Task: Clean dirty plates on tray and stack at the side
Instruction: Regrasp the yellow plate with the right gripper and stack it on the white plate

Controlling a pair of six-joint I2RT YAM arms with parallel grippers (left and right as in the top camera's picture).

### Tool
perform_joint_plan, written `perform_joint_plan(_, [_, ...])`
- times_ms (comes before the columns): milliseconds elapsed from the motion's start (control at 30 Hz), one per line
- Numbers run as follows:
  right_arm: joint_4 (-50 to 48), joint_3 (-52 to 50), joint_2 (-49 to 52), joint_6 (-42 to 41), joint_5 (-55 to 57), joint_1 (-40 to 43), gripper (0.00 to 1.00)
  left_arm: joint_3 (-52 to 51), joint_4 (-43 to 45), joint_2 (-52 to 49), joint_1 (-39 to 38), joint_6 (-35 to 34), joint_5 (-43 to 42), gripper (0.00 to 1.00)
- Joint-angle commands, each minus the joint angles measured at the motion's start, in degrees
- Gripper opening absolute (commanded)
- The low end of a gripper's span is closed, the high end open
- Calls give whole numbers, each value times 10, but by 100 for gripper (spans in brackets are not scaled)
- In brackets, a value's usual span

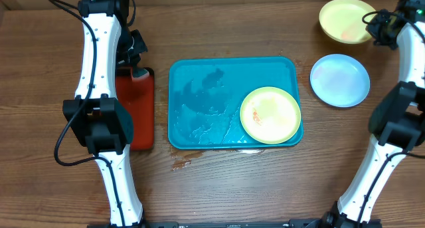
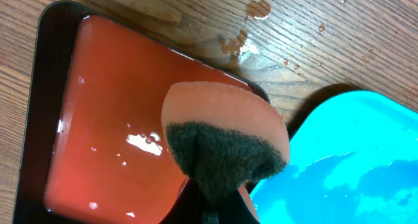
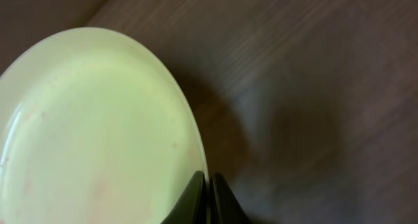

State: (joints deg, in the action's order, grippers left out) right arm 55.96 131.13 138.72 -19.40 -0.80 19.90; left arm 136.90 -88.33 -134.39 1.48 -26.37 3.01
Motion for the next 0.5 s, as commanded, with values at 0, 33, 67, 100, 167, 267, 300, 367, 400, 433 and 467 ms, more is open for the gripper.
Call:
perform_joint_plan(0, [72, 26, -66, 47, -33, 15, 4, 8, -1, -2, -4, 11, -1, 4])
perform_joint_plan(33, [91, 26, -68, 59, -44, 18, 4, 8, -1, -2, -4, 11, -1, 4])
perform_joint_plan(67, [146, 26, -70, 97, -66, 26, 4, 8, -1, -2, -4, 11, -1, 4])
perform_joint_plan(100, [177, 26, -70, 114, -68, 31, 4, 8, -1, -2, -4, 11, -1, 4])
perform_joint_plan(167, [230, 22, -69, 143, -68, 40, 4, 8, -1, -2, -4, 11, 0, 4])
perform_joint_plan(267, [281, 19, -69, 169, -67, 51, 4, 8, -1, -2, -4, 11, -1, 4])
perform_joint_plan(300, [294, 19, -69, 176, -63, 53, 4, 8, -1, -2, -4, 11, -1, 4])
perform_joint_plan(367, [312, 19, -69, 183, -54, 57, 4, 8, -1, -2, -4, 11, -1, 4])
perform_joint_plan(400, [322, 19, -69, 192, -51, 57, 4, 8, -1, -2, -4, 11, -1, 4])
perform_joint_plan(433, [328, 19, -69, 202, -51, 57, 4, 8, -1, -2, -4, 11, -1, 4])
perform_joint_plan(467, [331, 19, -69, 212, -51, 57, 4, 8, -1, -2, -4, 11, -1, 4])
